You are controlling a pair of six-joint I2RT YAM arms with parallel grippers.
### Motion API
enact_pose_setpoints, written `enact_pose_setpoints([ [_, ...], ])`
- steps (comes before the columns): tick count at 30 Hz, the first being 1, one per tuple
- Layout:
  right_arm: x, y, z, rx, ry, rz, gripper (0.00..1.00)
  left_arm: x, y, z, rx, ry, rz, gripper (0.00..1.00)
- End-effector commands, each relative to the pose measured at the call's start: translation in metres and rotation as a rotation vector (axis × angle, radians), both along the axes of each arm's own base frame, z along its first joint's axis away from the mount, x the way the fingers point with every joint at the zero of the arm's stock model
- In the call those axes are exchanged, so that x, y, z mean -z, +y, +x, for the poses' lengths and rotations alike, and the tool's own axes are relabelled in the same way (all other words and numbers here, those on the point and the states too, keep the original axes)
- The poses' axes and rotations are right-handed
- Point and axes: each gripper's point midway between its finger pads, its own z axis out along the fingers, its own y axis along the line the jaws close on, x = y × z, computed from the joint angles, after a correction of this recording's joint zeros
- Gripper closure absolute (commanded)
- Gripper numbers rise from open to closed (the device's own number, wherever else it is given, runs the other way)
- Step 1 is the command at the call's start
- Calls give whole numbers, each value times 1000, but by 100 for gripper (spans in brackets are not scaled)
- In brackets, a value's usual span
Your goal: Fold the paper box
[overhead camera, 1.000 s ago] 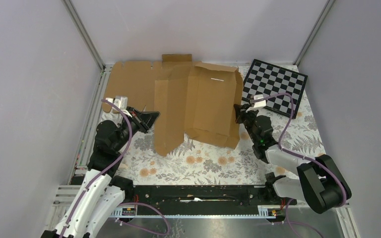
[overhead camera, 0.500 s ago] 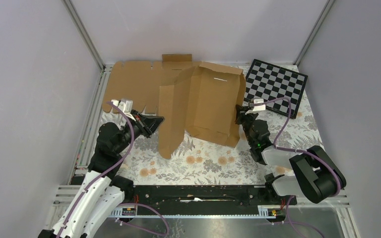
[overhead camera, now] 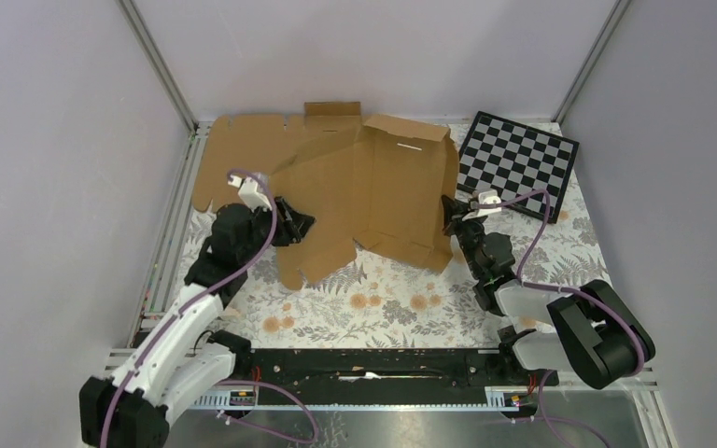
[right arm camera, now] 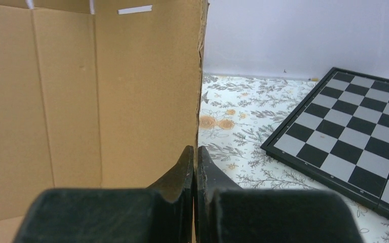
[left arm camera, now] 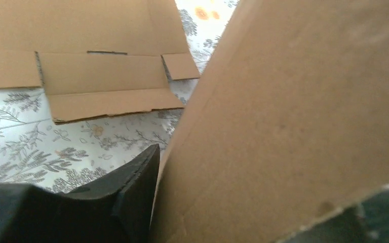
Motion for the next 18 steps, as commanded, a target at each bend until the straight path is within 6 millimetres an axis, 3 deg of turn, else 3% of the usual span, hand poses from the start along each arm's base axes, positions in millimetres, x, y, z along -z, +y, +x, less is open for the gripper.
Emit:
enact_pose_setpoints([
  [1,-25,3,-4,-20,-99,-15,100,-34,4,29,-39,-86,77,56],
  [3,-25,2,-3,-12,-96,-13,100,-42,2,29,-17,-99,88,66],
  [5,-26,0,-1,-1,-88,-9,100,-50,0,26,4,-125,89,87],
  [6,-26,0,0,8,-78,-6,97,-52,2,24,-2,-136,94,96],
  [7,-25,-1,2,19,-55,13,83,-55,6,23,-17,-146,99,100],
  [9,-26,-7,5,58,-5,60,50,-62,14,19,-45,-174,114,100],
  [11,-26,-14,8,107,53,103,29,-72,20,14,-67,-201,116,100],
  [16,-45,-32,6,250,221,271,10,-102,15,-4,-33,-222,49,100],
  [18,-51,-30,0,246,301,276,6,-111,9,-10,7,-224,22,100],
])
